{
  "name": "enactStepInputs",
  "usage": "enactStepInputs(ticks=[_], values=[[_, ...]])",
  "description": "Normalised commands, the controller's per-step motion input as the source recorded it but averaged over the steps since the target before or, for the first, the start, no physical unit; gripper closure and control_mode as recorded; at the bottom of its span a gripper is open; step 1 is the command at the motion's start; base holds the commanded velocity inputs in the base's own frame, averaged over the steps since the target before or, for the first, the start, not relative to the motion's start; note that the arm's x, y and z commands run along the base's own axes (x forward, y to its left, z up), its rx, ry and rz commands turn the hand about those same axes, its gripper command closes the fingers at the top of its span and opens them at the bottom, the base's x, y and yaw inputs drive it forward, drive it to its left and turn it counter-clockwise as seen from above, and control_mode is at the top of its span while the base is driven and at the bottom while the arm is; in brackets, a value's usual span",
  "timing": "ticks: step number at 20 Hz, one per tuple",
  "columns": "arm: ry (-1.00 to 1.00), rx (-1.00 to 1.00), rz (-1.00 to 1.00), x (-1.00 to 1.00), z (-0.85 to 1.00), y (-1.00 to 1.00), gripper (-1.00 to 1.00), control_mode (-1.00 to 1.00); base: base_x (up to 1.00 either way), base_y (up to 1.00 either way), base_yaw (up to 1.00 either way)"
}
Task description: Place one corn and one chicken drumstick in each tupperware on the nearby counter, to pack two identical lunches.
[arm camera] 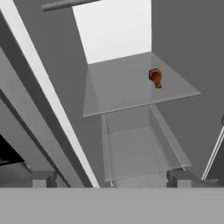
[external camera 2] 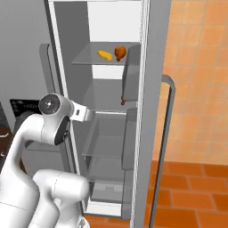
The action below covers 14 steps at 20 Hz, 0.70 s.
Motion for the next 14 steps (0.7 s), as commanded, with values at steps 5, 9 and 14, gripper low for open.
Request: enactStepInputs(ticks=[5, 9, 14], values=[[0.00, 0.00, -0.06, 0.52, 0.27, -0.16, -1.00, -1.00, 0.00, 0.00, 0.00], [0.01, -0.01, -0.05, 0.45, 0.20, -0.17, -1.00, -1.00, 0.00, 0.00, 0.00], [0.00, -0.01, 0.00, 0.27, 0.03, -0.45, -1.00, -1.00, 0.00, 0.00, 0.00]])
